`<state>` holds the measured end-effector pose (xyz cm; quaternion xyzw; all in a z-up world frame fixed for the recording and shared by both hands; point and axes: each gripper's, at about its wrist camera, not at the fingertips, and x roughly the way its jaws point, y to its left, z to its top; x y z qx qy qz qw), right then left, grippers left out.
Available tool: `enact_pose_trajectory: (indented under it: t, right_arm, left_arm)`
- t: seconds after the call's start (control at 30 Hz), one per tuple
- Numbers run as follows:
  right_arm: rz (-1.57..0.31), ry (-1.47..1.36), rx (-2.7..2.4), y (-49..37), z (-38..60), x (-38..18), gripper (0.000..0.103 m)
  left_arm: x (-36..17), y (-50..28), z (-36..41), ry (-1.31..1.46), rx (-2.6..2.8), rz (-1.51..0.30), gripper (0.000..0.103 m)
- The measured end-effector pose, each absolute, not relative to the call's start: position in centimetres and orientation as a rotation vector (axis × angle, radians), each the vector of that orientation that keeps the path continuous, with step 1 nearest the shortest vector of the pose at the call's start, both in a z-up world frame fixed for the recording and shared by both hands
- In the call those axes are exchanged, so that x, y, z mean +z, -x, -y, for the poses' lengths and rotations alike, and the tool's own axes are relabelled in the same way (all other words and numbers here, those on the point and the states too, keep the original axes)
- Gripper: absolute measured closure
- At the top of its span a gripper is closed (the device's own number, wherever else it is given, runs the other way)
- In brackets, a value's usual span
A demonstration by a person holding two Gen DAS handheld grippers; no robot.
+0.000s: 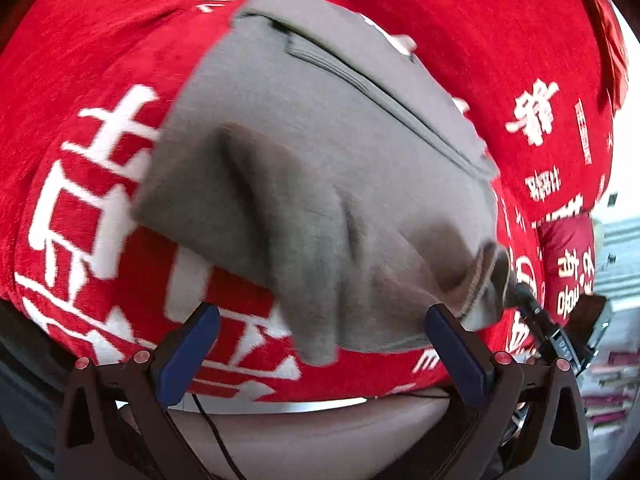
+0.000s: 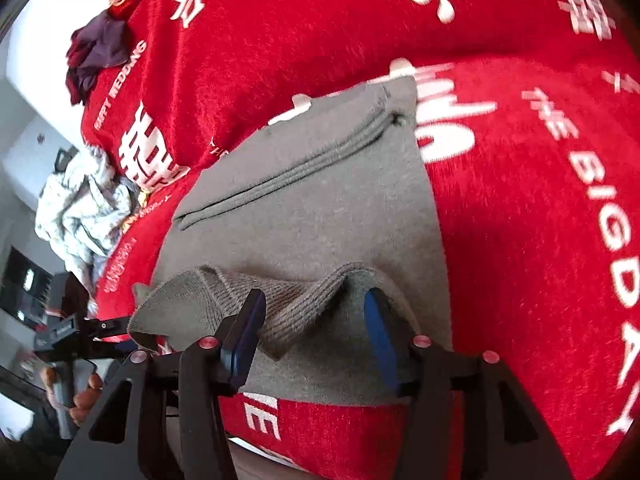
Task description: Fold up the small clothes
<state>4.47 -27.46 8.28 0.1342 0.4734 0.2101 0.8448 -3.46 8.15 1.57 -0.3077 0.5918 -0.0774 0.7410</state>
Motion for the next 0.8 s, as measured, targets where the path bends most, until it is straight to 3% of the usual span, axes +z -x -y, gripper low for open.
enact_pose_trajectory:
  t: [0.13, 0.17, 0.2, 0.27, 0.37, 0.47, 0.57, 0.73, 0.8]
  right_arm:
    - [-0.925, -0.041, 0.456, -2.8, 26.6, 10.3, 0.047]
    - [-0.919, 0.018, 0.461, -2.6, 26.5, 10.4, 0.047]
    - [-0.914, 0.124, 0.465, -2.2, 26.1, 10.4, 0.047]
    - [-0.918, 0.272, 0.483, -1.7, 25.5, 9.9, 0.047]
    - [-0.942, 0.402, 0.523, -1.3, 24.9, 8.7, 0.047]
    - [-0.958, 0.420, 0.539, -1.5, 24.7, 8.0, 0.047]
    - [-0.964, 0.352, 0.533, -2.3, 25.0, 7.8, 0.047]
    - [-0.952, 0.361, 0.548, -1.6, 25.1, 8.4, 0.045]
    - [-0.950, 0.386, 0.550, -1.1, 25.6, 8.6, 0.039]
  left_arm:
    - [1.3, 3.1, -7.4, 0.702, -0.216, -1.315, 0.001]
    - [1.3, 3.0, -7.3, 0.719, -0.229, -1.314, 0.010]
    - [1.3, 2.7, -7.2, 0.732, -0.246, -1.314, 0.026]
    - [1.6, 2.5, -7.3, 0.741, -0.286, -1.327, 0.039]
    - [3.5, 2.7, -8.4, 0.734, -0.263, -1.228, 0.040]
    - [6.1, 2.4, -10.4, 0.759, -0.181, -1.096, 0.039]
    - [7.6, 2.4, -11.5, 0.665, -0.045, -1.055, 0.000]
    - [9.1, 4.2, -8.8, 0.086, 0.018, -0.980, 0.000]
    - [9.0, 5.7, -6.7, -0.180, -0.029, -0.919, 0.000]
